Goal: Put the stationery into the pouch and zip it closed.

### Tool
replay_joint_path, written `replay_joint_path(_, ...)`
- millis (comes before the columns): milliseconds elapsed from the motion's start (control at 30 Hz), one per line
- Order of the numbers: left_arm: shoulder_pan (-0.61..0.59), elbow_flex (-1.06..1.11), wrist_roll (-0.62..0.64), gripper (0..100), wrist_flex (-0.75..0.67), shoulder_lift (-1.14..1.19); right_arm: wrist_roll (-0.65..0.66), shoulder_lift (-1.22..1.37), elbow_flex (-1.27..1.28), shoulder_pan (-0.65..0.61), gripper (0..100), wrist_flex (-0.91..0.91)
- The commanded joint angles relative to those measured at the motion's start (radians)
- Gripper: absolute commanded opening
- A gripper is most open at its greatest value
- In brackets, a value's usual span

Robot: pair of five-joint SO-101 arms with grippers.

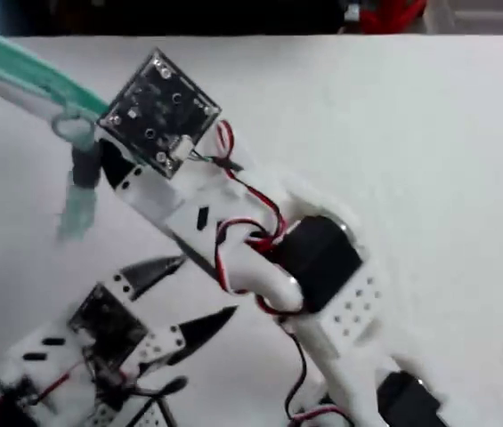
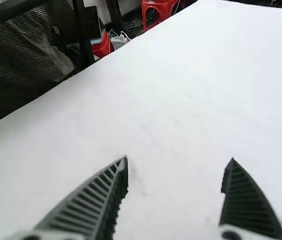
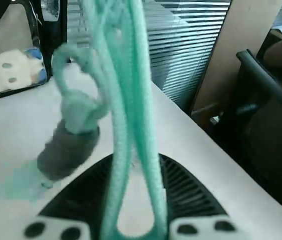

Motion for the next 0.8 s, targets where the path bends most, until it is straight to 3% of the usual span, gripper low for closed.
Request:
replay_joint_path(0, 0.002, -0.127, -0.025, 32, 0.077, 0.022, -0.006, -0.038, -0.032, 0.016, 2.2, -0.027)
replay_joint_path(67, -0.021, -0.155, -0.037, 32, 0.107, 0.022, -0.006, -0.036, -0.034, 0.038, 2.2, -0.027)
replay_joint_path(200, -0.189, -0.193, -0.038, 32, 0.083, 0.022, -0.005, -0.024, -0.023, 0.150, 2.2, -0.070)
replay_joint_path(500, -0.466, -0.232, -0.003, 32, -0.127, 0.022, 0.061, 0.045, 0.212, 0.312, 2.2, -0.252)
replay_joint_path(600, -0.611, -0.255, -0.003, 32, -0.222, 0.024, 0.077, 0.015, 0.278, 0.318, 2.2, -0.254)
replay_joint_path(767, -0.773, -0.109, -0.041, 32, -0.404, 0.025, 0.296, -0.119, 0.402, 0.285, 2.2, -0.252)
